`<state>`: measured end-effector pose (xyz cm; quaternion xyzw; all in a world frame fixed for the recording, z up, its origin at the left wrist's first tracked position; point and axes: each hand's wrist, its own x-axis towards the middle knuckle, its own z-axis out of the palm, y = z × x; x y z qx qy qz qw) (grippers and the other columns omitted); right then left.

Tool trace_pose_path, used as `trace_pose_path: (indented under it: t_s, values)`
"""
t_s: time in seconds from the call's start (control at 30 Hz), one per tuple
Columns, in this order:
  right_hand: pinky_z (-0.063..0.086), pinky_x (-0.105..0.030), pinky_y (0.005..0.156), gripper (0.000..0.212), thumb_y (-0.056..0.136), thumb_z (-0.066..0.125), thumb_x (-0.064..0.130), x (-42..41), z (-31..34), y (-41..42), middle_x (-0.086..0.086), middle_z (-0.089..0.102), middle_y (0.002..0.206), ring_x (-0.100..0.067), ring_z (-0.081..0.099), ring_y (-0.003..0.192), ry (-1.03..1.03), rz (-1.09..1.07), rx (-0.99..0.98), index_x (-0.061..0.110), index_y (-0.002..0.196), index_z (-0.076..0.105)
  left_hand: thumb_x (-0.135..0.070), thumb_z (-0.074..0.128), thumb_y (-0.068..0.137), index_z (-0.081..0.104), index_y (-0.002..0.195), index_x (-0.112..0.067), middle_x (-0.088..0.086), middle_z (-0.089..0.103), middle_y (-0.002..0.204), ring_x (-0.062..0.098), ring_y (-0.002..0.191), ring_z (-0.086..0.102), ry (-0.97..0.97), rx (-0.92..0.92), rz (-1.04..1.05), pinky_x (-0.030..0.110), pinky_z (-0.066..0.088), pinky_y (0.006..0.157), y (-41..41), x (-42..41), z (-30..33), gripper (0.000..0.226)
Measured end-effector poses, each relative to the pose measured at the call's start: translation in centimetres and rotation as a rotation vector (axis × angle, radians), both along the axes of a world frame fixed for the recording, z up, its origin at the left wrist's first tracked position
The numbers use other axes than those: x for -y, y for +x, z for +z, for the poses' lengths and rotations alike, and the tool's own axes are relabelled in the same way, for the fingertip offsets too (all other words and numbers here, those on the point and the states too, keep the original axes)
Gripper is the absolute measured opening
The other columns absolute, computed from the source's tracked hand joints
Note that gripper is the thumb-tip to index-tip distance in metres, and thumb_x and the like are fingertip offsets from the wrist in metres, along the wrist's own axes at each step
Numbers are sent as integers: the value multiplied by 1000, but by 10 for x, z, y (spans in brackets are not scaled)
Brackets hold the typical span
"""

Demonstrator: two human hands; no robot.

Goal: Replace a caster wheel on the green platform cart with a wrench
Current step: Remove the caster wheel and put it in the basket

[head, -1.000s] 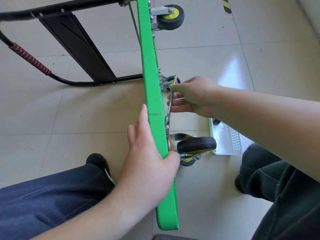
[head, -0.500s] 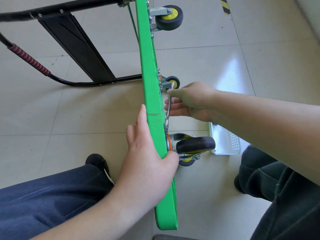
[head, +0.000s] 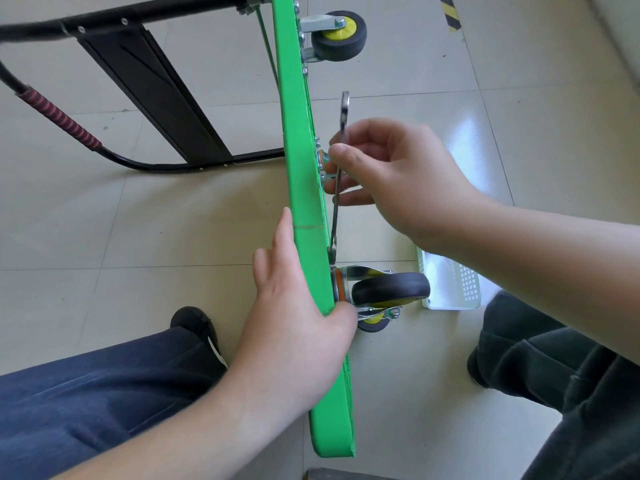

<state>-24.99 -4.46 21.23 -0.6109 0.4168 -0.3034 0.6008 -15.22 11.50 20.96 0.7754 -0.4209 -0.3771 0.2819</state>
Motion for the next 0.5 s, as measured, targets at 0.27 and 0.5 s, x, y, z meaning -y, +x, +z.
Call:
trace_pose_path:
  t_s: [0.27,0.5]
  values:
    - [61,-45,87,15,98,66,15,-37,5,-30,-10,71,102,-25,73,97,-375,193,35,5,109,65,-16,69,84,2,160,-51,-19,34,121,-32,94,39,-34,-22,-7,-6,35,72,0,-1,1,107]
    - [60,-41,84,19,95,71,13,-58,-1,-55,-9,71,102,-27,70,96,-729,352,-42,0,110,69,-16,68,84,6,162,-44,-16,40,124,-33,104,30,-47,-37,-7,-5,35,76,1,0,-3,103]
